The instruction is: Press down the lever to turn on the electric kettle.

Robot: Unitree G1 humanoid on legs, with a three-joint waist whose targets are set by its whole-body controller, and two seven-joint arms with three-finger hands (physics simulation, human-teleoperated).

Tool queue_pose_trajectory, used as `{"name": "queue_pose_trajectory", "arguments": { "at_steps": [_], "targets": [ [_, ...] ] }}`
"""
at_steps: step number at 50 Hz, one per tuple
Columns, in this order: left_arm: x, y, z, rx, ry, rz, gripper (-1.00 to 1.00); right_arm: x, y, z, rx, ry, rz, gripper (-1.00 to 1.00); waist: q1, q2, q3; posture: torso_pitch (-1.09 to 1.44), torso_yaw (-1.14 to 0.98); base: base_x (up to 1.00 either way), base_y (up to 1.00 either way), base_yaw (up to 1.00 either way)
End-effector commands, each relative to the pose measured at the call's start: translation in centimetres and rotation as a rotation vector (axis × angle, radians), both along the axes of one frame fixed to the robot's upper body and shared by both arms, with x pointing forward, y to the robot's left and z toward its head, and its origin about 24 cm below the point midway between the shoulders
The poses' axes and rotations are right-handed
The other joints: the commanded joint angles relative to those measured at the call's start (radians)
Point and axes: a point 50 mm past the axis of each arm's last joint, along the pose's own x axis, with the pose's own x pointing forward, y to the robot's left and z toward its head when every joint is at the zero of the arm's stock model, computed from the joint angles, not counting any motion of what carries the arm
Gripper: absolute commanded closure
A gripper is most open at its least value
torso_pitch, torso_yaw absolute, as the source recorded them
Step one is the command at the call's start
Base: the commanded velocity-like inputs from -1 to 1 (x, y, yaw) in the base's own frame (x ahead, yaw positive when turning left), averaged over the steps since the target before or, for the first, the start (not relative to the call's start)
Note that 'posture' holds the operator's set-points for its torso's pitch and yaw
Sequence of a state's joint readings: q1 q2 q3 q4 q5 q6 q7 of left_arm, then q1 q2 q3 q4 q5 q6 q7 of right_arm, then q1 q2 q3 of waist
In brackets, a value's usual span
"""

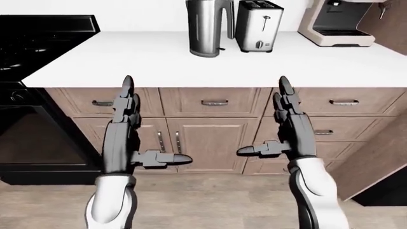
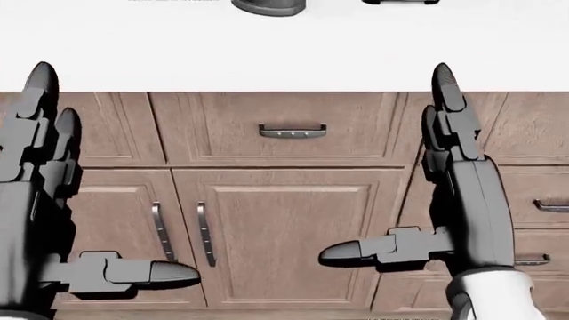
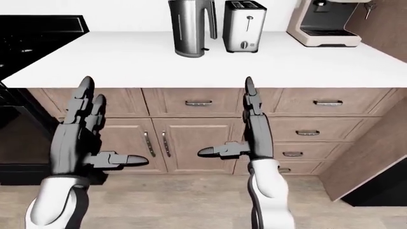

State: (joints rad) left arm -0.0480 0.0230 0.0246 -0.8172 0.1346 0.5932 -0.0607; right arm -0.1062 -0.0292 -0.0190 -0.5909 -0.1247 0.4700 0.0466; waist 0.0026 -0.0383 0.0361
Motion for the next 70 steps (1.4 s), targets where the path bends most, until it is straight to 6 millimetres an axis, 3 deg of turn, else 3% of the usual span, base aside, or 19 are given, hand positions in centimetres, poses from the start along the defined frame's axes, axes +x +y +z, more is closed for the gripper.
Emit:
{"name": "queue_pose_trajectory", "arguments": {
  "at_steps": [1, 8, 12, 14, 20, 24, 33, 37, 38, 40, 46, 48, 50, 51, 52, 55, 60, 63, 70],
  "targets": [
    [-0.39, 0.19, 1.21, 0.011, -0.075, 0.007, -1.00, -0.30, 0.29, 1.30, 0.001, -0.071, 0.009, -1.00, 0.007, -0.016, -0.016, 0.00, 0.00, 0.16, 0.00, 0.00],
    [-0.65, 0.14, 1.37, 0.017, -0.080, 0.008, -1.00, -0.40, 0.22, 1.40, -0.003, -0.074, 0.006, -1.00, -0.006, 0.045, 0.000, 0.00, 0.00, 0.17, 0.00, 0.00],
    [-0.60, 0.10, 1.25, 0.019, -0.079, 0.008, -1.00, -0.37, 0.24, 1.40, -0.004, -0.074, 0.007, -1.00, -0.016, 0.122, -0.029, 0.00, 0.00, 0.16, 0.00, 0.00],
    [-0.63, 0.16, 1.23, 0.018, -0.080, 0.010, -1.00, -0.32, 0.29, 1.30, -0.003, -0.071, 0.008, -1.00, -0.005, 0.112, -0.008, 0.00, 0.00, 0.17, 0.00, 0.00],
    [-0.67, 0.14, 1.25, 0.016, -0.080, 0.010, -1.00, -0.41, 0.36, 1.46, -0.006, -0.075, 0.010, -1.00, 0.008, 0.059, -0.009, 0.00, 0.00, 0.17, 0.00, 0.00],
    [-0.67, 0.15, 1.21, 0.016, -0.080, 0.010, -1.00, -0.42, 0.43, 1.55, -0.007, -0.078, 0.012, -1.00, 0.013, -0.024, -0.024, 0.00, 0.00, 0.17, 0.00, 0.00],
    [-0.64, 0.17, 1.20, 0.015, -0.080, 0.010, -1.00, -0.47, 0.45, 1.60, -0.012, -0.079, 0.012, -1.00, -0.004, 0.037, -0.001, 0.00, 0.00, 0.17, 0.00, 0.00],
    [-0.66, 0.10, 1.17, 0.015, -0.080, 0.007, -1.00, -0.48, 0.44, 1.61, -0.009, -0.080, 0.011, -1.00, -0.011, 0.130, -0.023, 0.00, 0.00, 0.17, 0.00, 0.00],
    [-0.67, 0.12, 1.18, 0.014, -0.080, 0.008, -1.00, -0.47, 0.44, 1.61, -0.010, -0.081, 0.012, -1.00, 0.002, 0.097, -0.016, 0.00, 0.00, 0.16, 0.00, 0.00],
    [-0.67, 0.16, 1.16, 0.014, -0.080, 0.009, -1.00, -0.45, 0.48, 1.61, -0.010, -0.081, 0.013, -1.00, 0.003, 0.104, -0.008, 0.00, 0.00, 0.17, 0.00, 0.00],
    [-0.61, 0.12, 1.10, 0.013, -0.080, 0.008, -1.00, -0.47, 0.36, 1.59, -0.009, -0.083, 0.007, -1.00, 0.010, 0.053, -0.009, 0.00, 0.00, 0.16, 0.00, 0.00],
    [-0.60, 0.11, 1.07, 0.013, -0.079, 0.008, -1.00, -0.51, 0.41, 1.64, -0.010, -0.084, 0.006, -1.00, 0.013, 0.021, -0.012, 0.00, 0.00, 0.14, 0.00, 0.00],
    [-0.64, 0.09, 1.12, 0.013, -0.081, 0.007, -1.00, -0.52, 0.42, 1.63, -0.010, -0.083, 0.008, -1.00, 0.010, -0.044, -0.033, 0.00, 0.00, 0.14, 0.00, 0.00],
    [-0.63, 0.05, 1.05, 0.012, -0.079, 0.007, -1.00, -0.53, 0.42, 1.62, -0.010, -0.083, 0.008, -1.00, -0.003, 0.005, -0.019, 0.00, 0.00, 0.14, 0.00, 0.00],
    [-0.65, 0.03, 1.02, 0.013, -0.079, 0.006, -1.00, -0.54, 0.43, 1.63, -0.011, -0.083, 0.008, -1.00, 0.003, -0.014, -0.017, 0.00, 0.00, 0.16, 0.00, 0.00],
    [-0.70, 0.09, 1.11, 0.012, -0.080, 0.007, -1.00, -0.51, 0.50, 1.60, -0.012, -0.082, 0.010, -1.00, -0.005, 0.002, -0.019, 0.00, 0.00, 0.14, 0.00, 0.00],
    [-0.74, 0.08, 1.10, 0.013, -0.081, 0.007, -1.00, -0.46, 0.57, 1.60, -0.012, -0.083, 0.013, -1.00, -0.009, 0.062, 0.000, 0.00, 0.00, 0.14, 0.00, 0.00],
    [-0.71, 0.08, 1.12, 0.013, -0.080, 0.008, -1.00, -0.46, 0.64, 1.60, -0.013, -0.082, 0.015, -1.00, -0.016, 0.123, -0.028, 0.00, 0.00, 0.15, 0.00, 0.00],
    [-0.68, 0.08, 1.20, 0.014, -0.080, 0.008, -1.00, -0.48, 0.62, 1.60, -0.012, -0.082, 0.017, -1.00, 0.005, 0.069, -0.012, 0.00, 0.00, 0.14, 0.00, 0.00]
  ]
}}
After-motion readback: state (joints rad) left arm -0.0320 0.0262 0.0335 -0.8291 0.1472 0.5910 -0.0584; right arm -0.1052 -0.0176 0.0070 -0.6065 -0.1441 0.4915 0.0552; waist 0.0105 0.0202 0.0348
